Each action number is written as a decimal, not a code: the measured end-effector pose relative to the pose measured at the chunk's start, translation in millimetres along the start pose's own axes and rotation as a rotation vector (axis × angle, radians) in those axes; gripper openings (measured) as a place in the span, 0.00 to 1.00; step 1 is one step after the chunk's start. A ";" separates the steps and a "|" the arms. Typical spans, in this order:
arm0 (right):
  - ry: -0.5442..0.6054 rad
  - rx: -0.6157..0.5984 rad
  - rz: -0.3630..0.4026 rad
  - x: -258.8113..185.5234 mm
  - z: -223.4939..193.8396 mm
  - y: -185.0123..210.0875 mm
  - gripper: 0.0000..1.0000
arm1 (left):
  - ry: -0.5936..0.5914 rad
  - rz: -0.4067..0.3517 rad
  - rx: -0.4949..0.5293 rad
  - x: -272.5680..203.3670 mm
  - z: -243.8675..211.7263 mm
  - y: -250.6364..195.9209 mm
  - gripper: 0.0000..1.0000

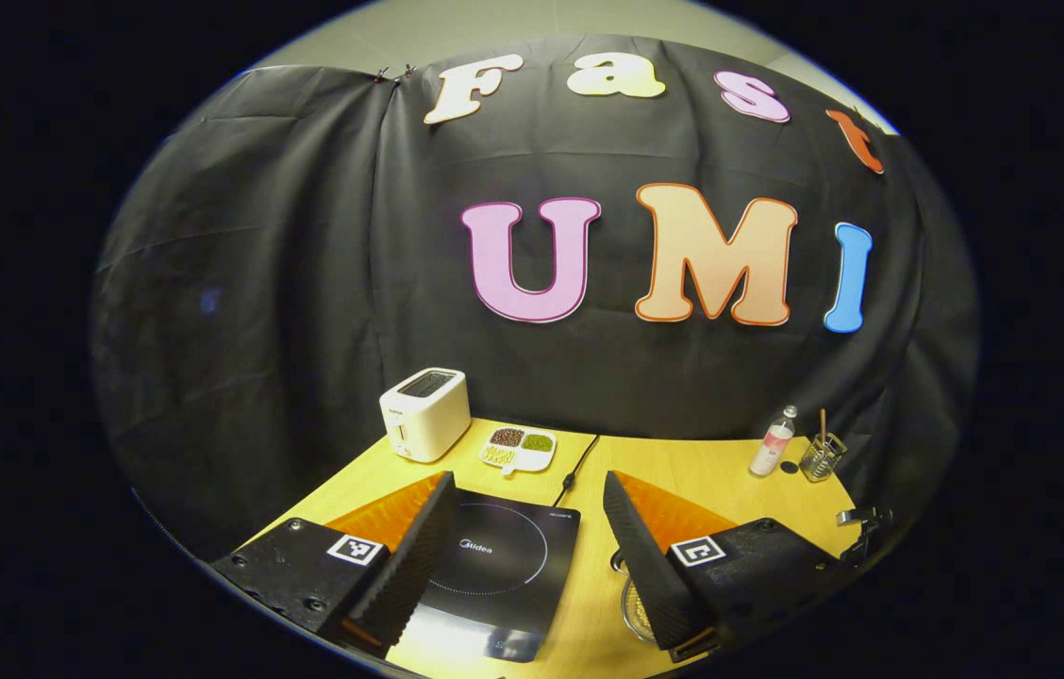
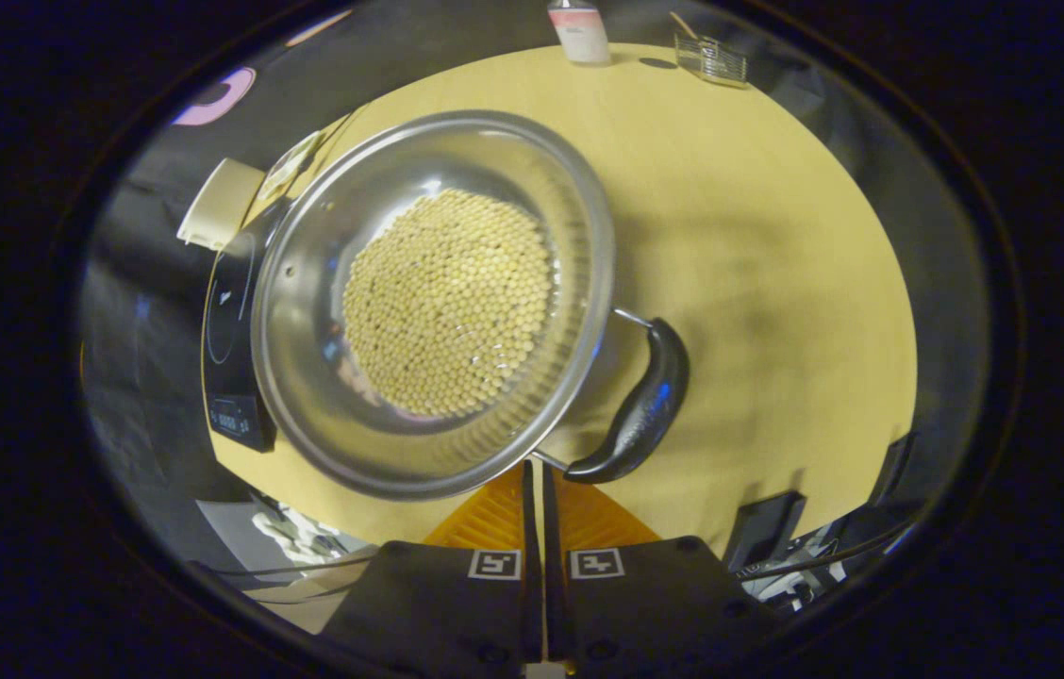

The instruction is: First push the handle of the pot to place it horizontally, then grasp the pot with both hands and set it on the induction cooktop.

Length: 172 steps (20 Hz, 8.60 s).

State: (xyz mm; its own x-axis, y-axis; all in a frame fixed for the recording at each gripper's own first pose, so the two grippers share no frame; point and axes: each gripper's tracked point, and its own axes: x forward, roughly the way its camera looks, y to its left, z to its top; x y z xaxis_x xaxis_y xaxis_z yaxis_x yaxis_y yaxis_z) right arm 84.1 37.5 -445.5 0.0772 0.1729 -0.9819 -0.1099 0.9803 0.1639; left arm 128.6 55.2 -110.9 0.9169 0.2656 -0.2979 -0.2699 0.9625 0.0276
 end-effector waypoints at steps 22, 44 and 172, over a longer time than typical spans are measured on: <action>-0.086 0.009 -0.036 -0.8 95.5 -38.2 0.03 | 0.241 0.027 0.009 24.9 -80.5 -17.4 1.00; -0.146 0.140 0.084 -42.6 126.1 -46.9 0.93 | 0.410 -0.039 -0.049 28.2 -135.3 -42.5 0.96; -0.947 0.066 -0.001 -123.1 145.3 274.6 1.00 | 0.134 -0.069 -0.100 141.9 -91.6 222.1 0.96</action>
State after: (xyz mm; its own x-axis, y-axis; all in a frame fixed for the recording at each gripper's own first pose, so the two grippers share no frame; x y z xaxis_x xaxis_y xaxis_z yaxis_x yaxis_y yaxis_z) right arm 188.4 299.3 -265.8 0.8519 0.1492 -0.5021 -0.0555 0.9789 0.1968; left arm 171.8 301.6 -234.4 0.8886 0.1833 -0.4204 -0.2419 0.9661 -0.0901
